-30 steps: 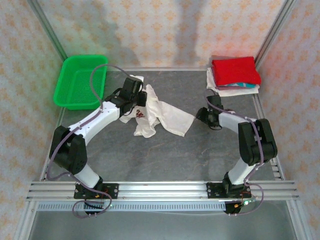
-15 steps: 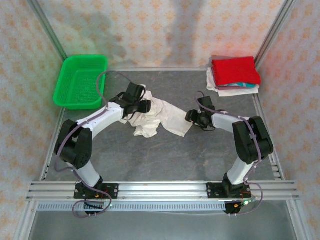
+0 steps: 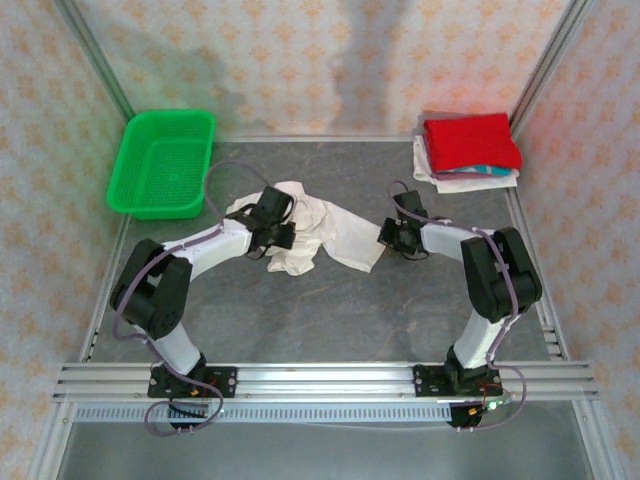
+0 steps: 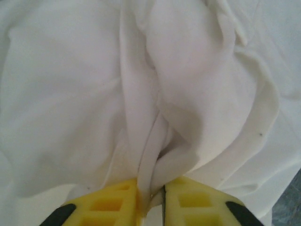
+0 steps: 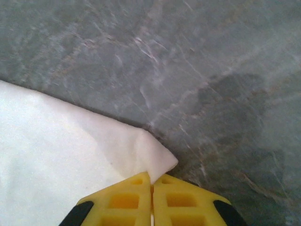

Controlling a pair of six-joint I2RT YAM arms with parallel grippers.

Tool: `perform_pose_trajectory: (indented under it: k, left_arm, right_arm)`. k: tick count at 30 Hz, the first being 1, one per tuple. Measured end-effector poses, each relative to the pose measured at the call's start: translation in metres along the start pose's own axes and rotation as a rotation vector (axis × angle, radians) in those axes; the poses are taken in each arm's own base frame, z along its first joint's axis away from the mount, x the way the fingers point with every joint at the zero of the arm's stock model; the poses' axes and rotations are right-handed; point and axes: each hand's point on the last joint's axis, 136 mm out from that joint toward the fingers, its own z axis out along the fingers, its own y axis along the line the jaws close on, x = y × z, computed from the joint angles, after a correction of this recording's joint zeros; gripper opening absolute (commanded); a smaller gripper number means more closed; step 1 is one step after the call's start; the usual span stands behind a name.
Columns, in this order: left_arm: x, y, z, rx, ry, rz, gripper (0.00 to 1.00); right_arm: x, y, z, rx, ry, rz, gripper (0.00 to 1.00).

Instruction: Fold and stack the t-shirts

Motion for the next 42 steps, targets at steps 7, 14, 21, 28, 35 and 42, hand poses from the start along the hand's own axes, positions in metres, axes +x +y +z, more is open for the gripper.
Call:
perform_pose_trajectory:
  k: [7,14,21,28,35,42]
  left_arm:
    - [-0.019,0.018,-0.017,-0.025,-0.066,-0.082,0.0]
    - [-0.061,0.028,-0.086,-0.006,-0.251,-0.136,0.13]
    - [-0.069,0.035,-0.103,-0.015,-0.281,-0.153,0.0]
    - [-0.052,0.023,-0.085,0.03,-0.193,-0.08,0.4]
    - [-0.001,-0.036,-0.04,0.071,-0.006,0.151,0.54]
    - [0.03,-0.01,-0.006,-0.08,0.087,0.157,0.18]
  right_arm:
    - [-0.017,0.009,-0.011,-0.028,-0.056,-0.023,0.0]
    - [-0.053,0.026,-0.067,-0.08,-0.22,-0.056,0.0]
    - [-0.07,0.013,-0.098,-0.061,-0.32,-0.044,0.0]
    - [-0.062,-0.024,-0.09,0.033,-0.296,-0.004,0.0]
    - [-0.054,-0.034,-0.08,0.06,-0.269,0.002,0.0]
    - [-0.05,-0.038,-0.072,0.073,-0.247,0.003,0.0]
